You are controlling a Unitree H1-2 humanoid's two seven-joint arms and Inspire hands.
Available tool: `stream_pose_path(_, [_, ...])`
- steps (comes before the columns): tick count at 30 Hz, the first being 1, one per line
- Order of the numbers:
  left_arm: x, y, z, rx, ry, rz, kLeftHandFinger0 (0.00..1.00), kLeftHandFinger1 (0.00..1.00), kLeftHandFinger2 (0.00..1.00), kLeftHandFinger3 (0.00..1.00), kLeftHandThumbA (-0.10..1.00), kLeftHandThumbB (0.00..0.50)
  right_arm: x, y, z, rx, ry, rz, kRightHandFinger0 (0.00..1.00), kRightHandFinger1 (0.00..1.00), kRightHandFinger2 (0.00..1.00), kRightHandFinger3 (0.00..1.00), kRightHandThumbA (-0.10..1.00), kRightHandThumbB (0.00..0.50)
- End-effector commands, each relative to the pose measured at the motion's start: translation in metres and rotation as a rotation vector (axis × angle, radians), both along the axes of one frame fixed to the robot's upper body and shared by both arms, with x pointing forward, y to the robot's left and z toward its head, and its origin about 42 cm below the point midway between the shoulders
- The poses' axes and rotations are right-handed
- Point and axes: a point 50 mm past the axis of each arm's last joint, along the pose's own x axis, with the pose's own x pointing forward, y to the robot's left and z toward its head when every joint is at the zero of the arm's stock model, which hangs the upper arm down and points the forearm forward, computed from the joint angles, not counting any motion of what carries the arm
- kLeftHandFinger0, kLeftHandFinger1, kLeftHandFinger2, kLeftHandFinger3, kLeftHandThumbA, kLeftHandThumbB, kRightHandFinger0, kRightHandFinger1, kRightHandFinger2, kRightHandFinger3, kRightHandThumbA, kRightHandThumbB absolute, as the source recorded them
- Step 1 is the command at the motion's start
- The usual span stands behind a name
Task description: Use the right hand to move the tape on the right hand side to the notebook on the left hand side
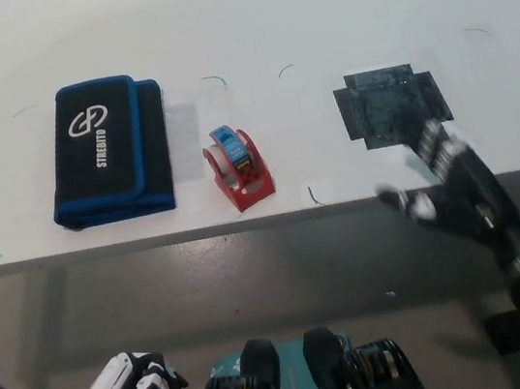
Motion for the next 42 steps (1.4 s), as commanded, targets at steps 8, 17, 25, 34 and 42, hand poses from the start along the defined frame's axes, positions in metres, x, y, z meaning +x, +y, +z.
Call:
stream_pose_path(8, [-0.002,0.003,0.005,0.015,-0.010,-0.028,0.35,0.39,0.51,0.64,0.87,0.123,-0.113,-0.019,-0.003,-0.114,0.044,0.069,1.00,1.00,1.00,1.00,1.00,0.276])
stream_pose_path(17, [-0.004,0.005,0.002,0.019,-0.017,-0.018,0.38,0.41,0.53,0.64,0.88,0.118,-0.118,-0.024,-0.013,-0.112,0.075,0.015,1.00,1.00,1.00,1.00,1.00,0.268])
stream_pose_path(25, [-0.006,0.007,0.003,0.028,-0.035,-0.010,0.40,0.43,0.53,0.65,0.89,0.108,-0.109,-0.026,-0.014,-0.123,0.063,0.008,1.00,1.00,1.00,1.00,1.00,0.241])
stream_pose_path(34, [-0.005,0.010,-0.002,0.013,-0.073,0.002,0.40,0.44,0.54,0.66,0.92,0.130,-0.112,-0.022,-0.017,-0.130,0.056,0.002,1.00,1.00,1.00,1.00,1.00,0.245])
stream_pose_path(42, [-0.025,0.012,-0.021,-0.039,-0.062,0.053,0.39,0.42,0.54,0.67,0.89,0.101,-0.127,-0.019,-0.038,-0.137,0.092,-0.001,1.00,1.00,1.00,1.00,1.00,0.253])
